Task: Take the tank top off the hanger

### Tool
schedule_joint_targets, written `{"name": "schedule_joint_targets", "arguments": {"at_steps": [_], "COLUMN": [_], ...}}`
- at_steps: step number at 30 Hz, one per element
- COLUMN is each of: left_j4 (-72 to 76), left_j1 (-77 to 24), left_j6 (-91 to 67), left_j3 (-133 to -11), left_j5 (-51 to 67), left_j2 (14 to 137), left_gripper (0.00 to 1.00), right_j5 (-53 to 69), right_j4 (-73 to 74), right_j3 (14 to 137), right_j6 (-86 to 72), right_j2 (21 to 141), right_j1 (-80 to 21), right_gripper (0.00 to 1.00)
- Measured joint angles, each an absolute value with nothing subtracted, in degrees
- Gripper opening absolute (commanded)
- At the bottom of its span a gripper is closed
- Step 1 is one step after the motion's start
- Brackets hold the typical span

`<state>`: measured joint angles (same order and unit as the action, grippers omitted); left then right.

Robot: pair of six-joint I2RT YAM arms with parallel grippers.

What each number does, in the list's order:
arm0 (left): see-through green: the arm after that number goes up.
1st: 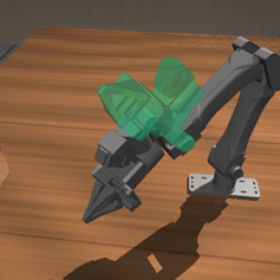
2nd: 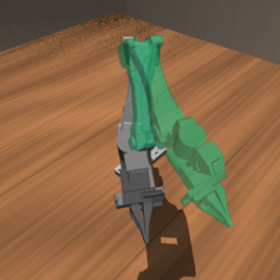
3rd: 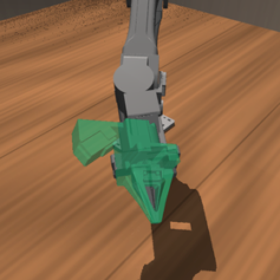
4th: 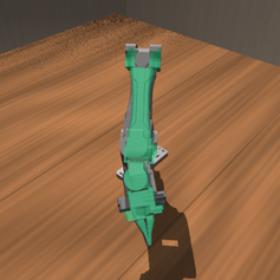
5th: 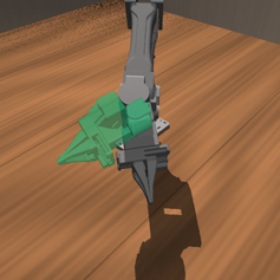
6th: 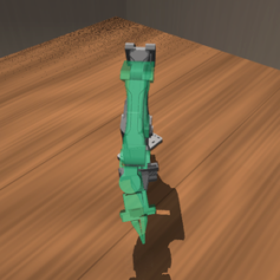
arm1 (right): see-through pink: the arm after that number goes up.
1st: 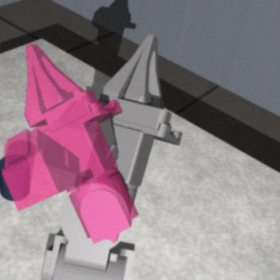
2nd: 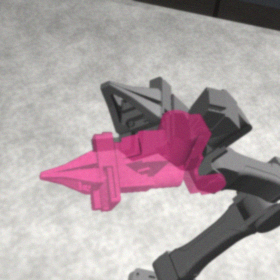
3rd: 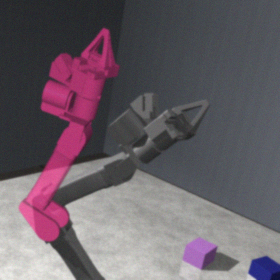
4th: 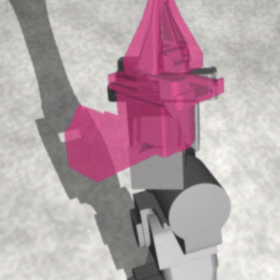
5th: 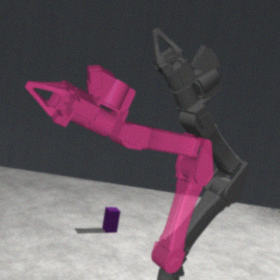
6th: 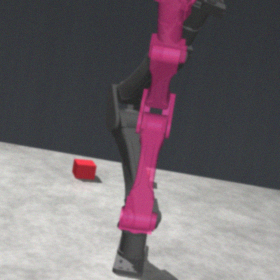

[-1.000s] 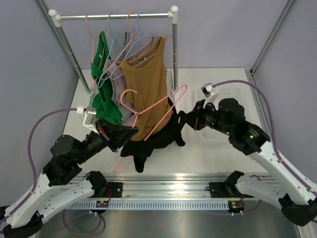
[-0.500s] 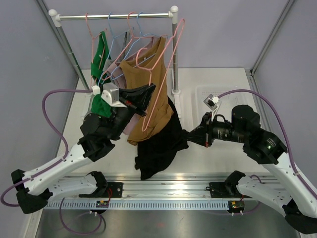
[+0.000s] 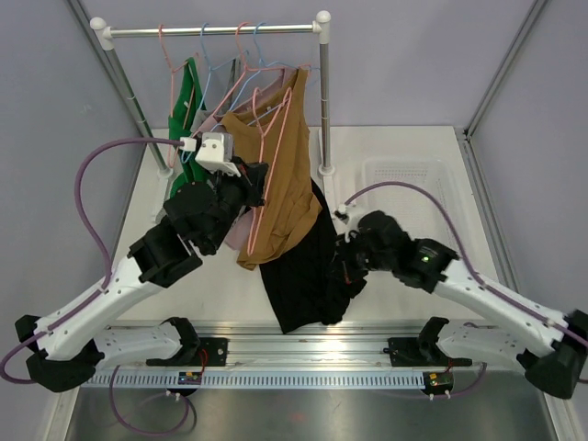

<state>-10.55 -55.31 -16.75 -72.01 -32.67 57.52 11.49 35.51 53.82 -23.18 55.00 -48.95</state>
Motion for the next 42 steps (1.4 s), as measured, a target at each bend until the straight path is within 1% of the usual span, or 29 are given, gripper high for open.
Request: {"name": "schedule_joint_targets", "arguments": {"at_steps": [1, 2, 3, 4, 5, 7, 9, 12, 16, 20, 26, 30, 32, 36, 42], "left_j4": [-13.13, -15.79, -18.57, -21.06, -23.11, -25.76, -28.71, -31.29, -32.08, -33.21, -34.68, -35.29, -35.11, -33.69, -34.70], "left_j1": [-54.15, -52.75, -50.57, -48.18, -46.17, -43.48, -42.48, -41.74, -40.60, -39.31, -37.21, -34.72, -32.93, -29.91, -27.77], "left_j6": [-17.74, -18.72, -19.73, -20.53, -21.15, -21.69, -21.87, -21.87, -21.87, -21.91, -21.93, -21.93, -22.06, -22.20, -22.11], "left_j3": [-72.10, -72.62, -73.52, -74.70, -76.01, -78.37, -81.62, -87.55, -94.50, -103.39, -120.81, -128.97, -131.57, -132.68, -138.08], "left_j5": [-32.10, -31.11, -29.41, -28.03, -26.30, -24.10, -21.67, -18.39, -15.44, -13.58, -12.60, -11.40, -10.11, -8.14, -8.43], "left_j2": [58.00, 58.63, 59.57, 60.75, 62.08, 64.40, 67.09, 71.55, 76.73, 83.29, 96.71, 104.27, 107.11, 109.95, 115.15], "left_gripper": [0.00, 0.00, 0.00, 0.00, 0.00, 0.00, 0.00, 0.00, 0.00, 0.00, 0.00, 0.00, 0.00, 0.00, 0.00], "right_j5": [9.41, 7.42, 5.41, 3.55, 1.32, -2.74, -6.09, -9.74, -12.62, -13.67, -13.87, -13.87, -13.85, -13.19, -12.40], "right_j4": [34.35, 33.36, 32.73, 32.58, 32.21, 31.75, 31.48, 31.51, 33.19, 35.44, 39.90, 41.36, 41.95, 42.04, 41.85], "right_j3": [52.56, 51.59, 50.94, 50.83, 50.81, 50.52, 49.60, 47.33, 46.30, 46.37, 46.37, 46.37, 46.37, 46.37, 46.35], "right_j6": [-23.94, -24.64, -25.74, -26.79, -27.75, -28.91, -30.55, -32.88, -34.54, -35.03, -35.14, -35.22, -35.22, -35.18, -34.70], "right_j2": [58.26, 61.45, 64.47, 67.05, 69.65, 72.95, 72.93, 67.96, 57.01, 49.60, 43.09, 38.87, 37.95, 37.87, 38.87], "right_j1": [-50.65, -52.16, -53.34, -54.11, -54.85, -55.42, -55.59, -55.61, -55.61, -55.64, -55.68, -55.72, -55.72, -55.72, -55.72], "right_gripper": [0.11, 0.28, 0.49, 0.97, 1.00, 1.00, 0.99, 0.99, 0.99, 0.99, 1.00, 0.99, 1.00, 1.00, 1.00]}}
